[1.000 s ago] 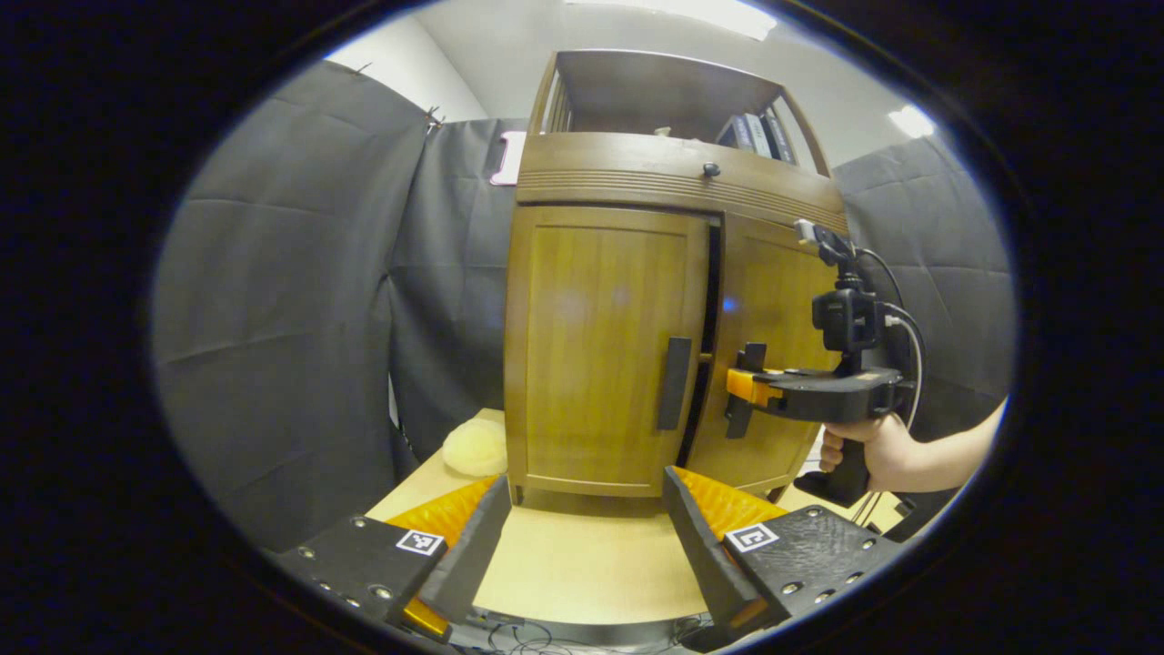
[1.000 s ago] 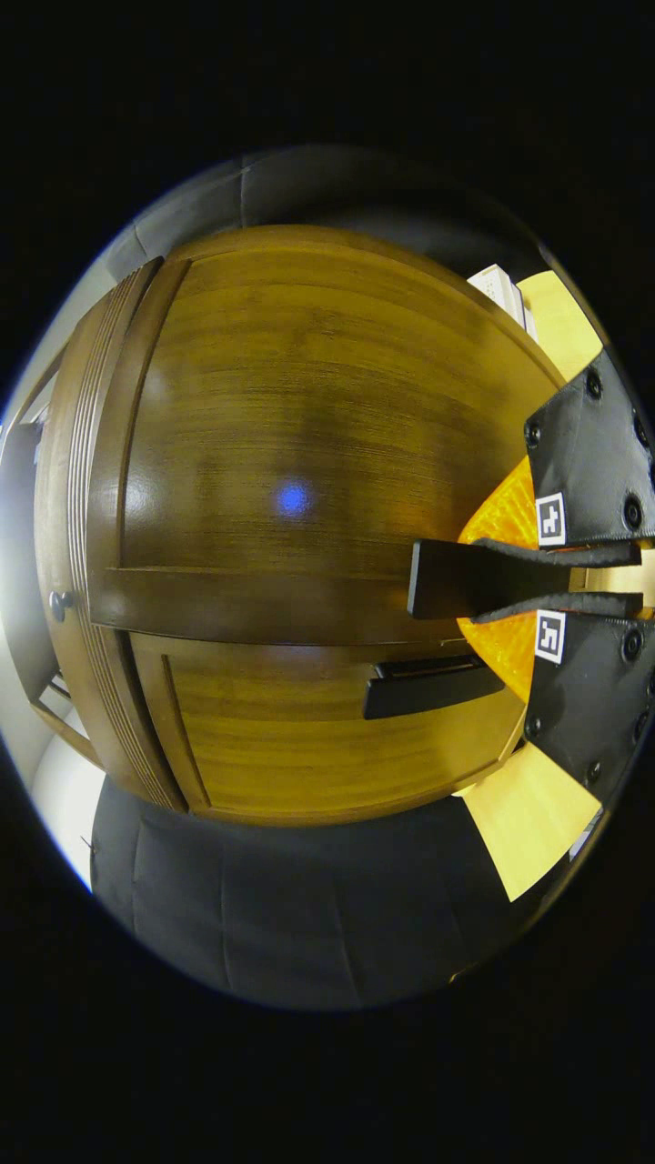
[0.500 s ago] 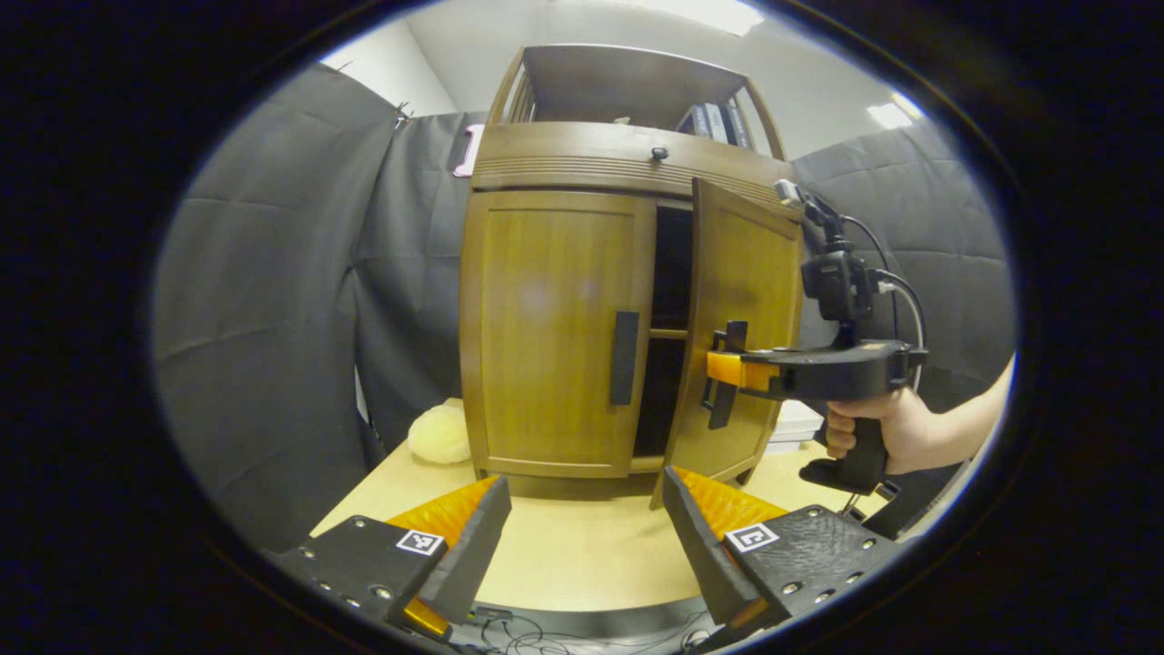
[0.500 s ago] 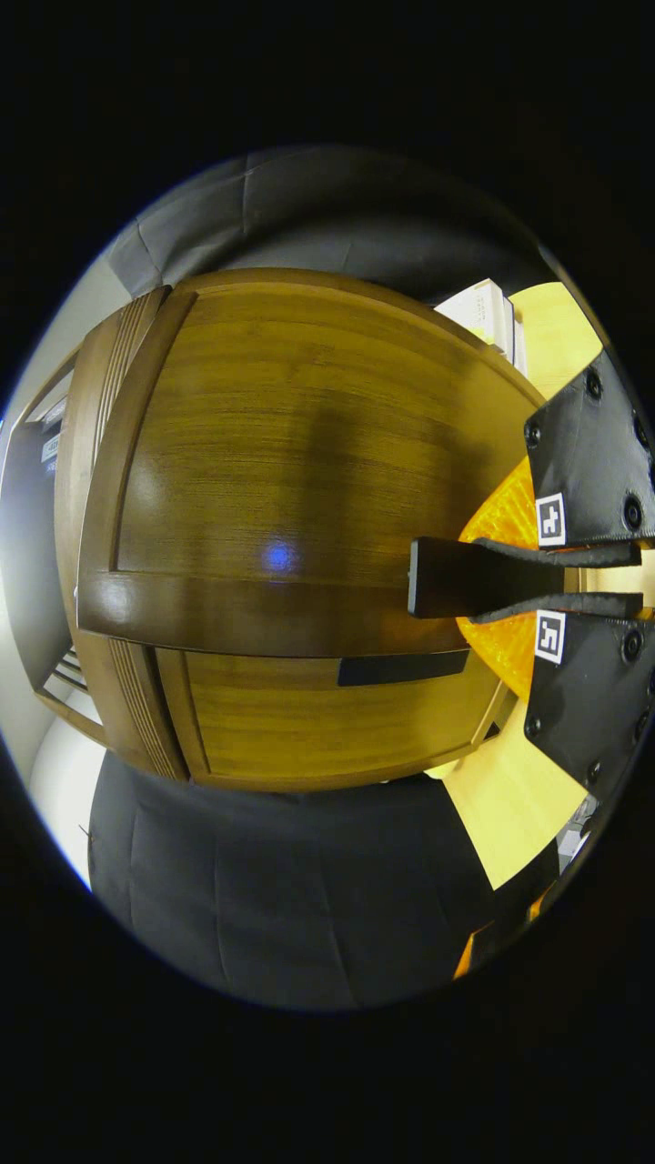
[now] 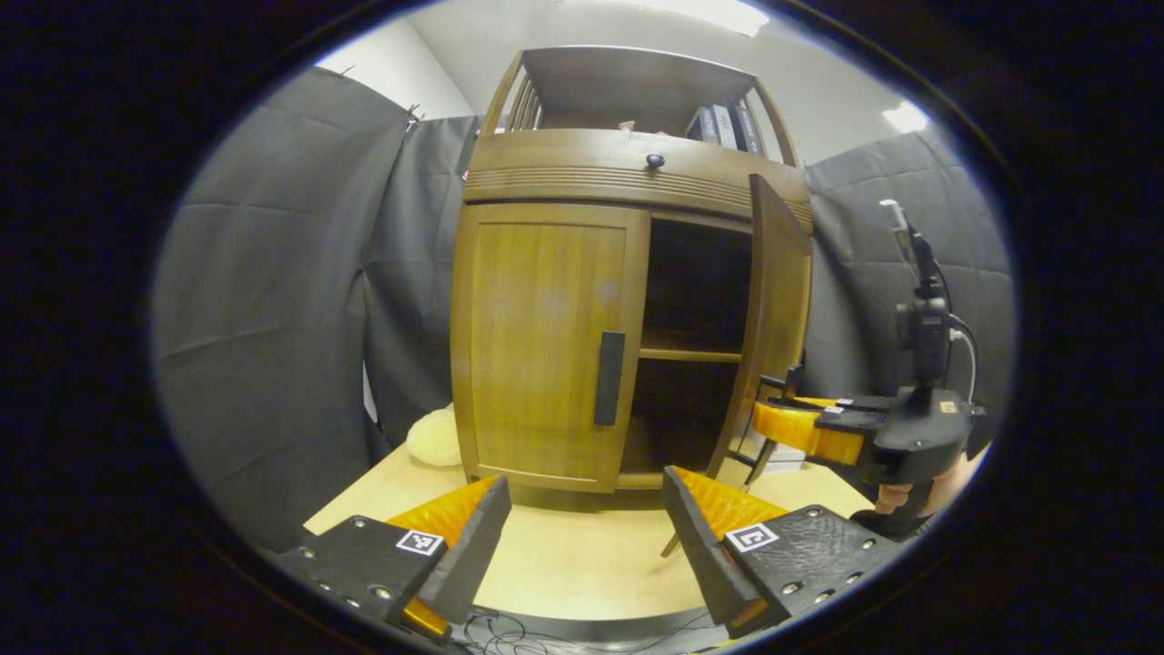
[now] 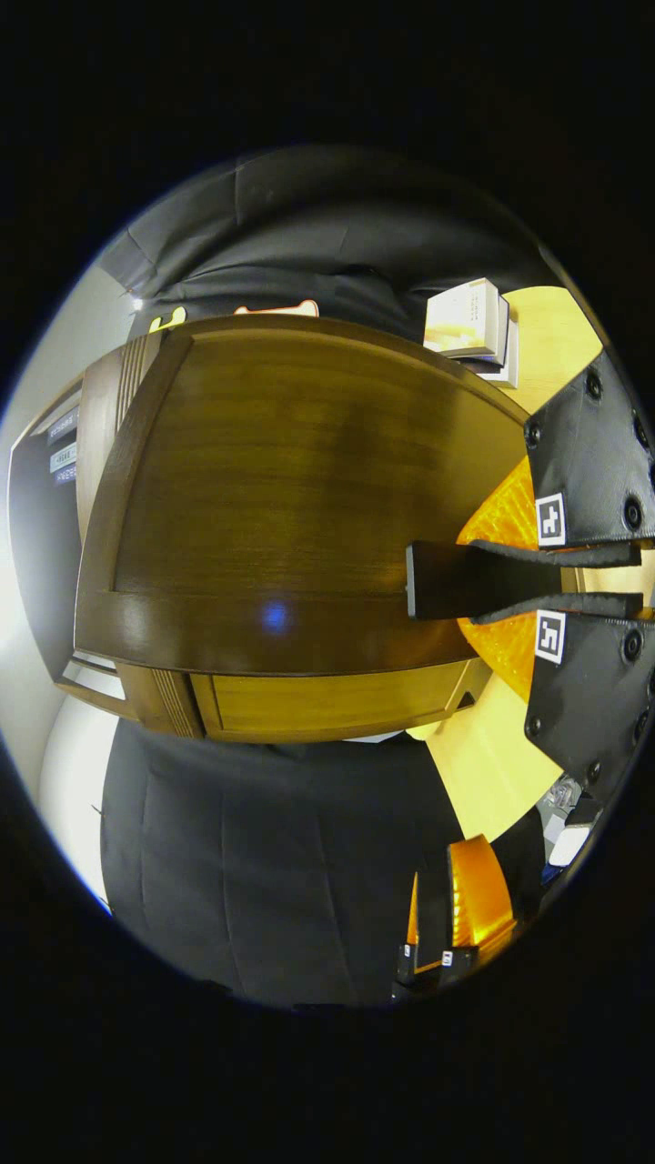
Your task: Open the right door of the double-door shoe cabinet with the right hand, and open the left door with the left hand.
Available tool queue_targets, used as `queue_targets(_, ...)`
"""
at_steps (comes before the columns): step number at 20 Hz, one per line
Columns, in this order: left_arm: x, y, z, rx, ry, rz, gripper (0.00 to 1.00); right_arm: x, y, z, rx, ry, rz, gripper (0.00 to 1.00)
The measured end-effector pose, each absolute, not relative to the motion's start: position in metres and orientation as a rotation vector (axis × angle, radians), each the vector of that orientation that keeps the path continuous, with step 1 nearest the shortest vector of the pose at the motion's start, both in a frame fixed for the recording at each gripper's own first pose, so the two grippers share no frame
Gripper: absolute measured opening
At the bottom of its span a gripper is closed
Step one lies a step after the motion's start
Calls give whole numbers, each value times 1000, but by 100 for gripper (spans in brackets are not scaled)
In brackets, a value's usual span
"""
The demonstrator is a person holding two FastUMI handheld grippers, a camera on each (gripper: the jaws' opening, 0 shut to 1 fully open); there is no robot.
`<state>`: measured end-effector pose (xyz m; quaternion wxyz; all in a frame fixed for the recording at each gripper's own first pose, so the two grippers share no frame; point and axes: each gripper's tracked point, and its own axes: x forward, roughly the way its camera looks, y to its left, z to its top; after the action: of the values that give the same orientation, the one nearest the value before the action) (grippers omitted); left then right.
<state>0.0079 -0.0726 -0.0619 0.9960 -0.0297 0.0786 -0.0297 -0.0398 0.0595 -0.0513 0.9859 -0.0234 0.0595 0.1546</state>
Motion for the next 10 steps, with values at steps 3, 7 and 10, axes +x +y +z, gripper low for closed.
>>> queue_targets(3,-2,-89,-59,-53,147,-22,99,-64,37,-59,-17,122,337,10)
queue_targets(7,-16,-118,-60,-27,163,-5,99,-91,0,-66,0,111,337,12)
queue_targets(10,-19,-146,-52,-23,151,-20,99,-103,-27,-70,9,104,335,12)
